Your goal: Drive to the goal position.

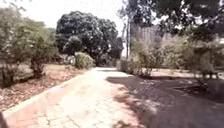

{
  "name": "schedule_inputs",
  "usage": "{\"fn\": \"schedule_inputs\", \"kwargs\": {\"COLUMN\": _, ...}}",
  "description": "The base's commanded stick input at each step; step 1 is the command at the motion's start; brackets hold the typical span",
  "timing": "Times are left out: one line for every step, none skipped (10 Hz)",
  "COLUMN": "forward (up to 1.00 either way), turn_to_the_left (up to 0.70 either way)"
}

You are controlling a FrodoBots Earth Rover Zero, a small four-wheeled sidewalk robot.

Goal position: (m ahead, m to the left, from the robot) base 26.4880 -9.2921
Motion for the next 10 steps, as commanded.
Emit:
{"fn": "schedule_inputs", "kwargs": {"forward": 0.70, "turn_to_the_left": 0.00}}
{"fn": "schedule_inputs", "kwargs": {"forward": 0.70, "turn_to_the_left": 0.00}}
{"fn": "schedule_inputs", "kwargs": {"forward": 0.70, "turn_to_the_left": 0.00}}
{"fn": "schedule_inputs", "kwargs": {"forward": 0.70, "turn_to_the_left": 0.00}}
{"fn": "schedule_inputs", "kwargs": {"forward": 0.70, "turn_to_the_left": 0.00}}
{"fn": "schedule_inputs", "kwargs": {"forward": 0.70, "turn_to_the_left": 0.00}}
{"fn": "schedule_inputs", "kwargs": {"forward": 0.70, "turn_to_the_left": 0.34}}
{"fn": "schedule_inputs", "kwargs": {"forward": 0.70, "turn_to_the_left": 0.29}}
{"fn": "schedule_inputs", "kwargs": {"forward": 0.70, "turn_to_the_left": 0.00}}
{"fn": "schedule_inputs", "kwargs": {"forward": 0.70, "turn_to_the_left": 0.00}}
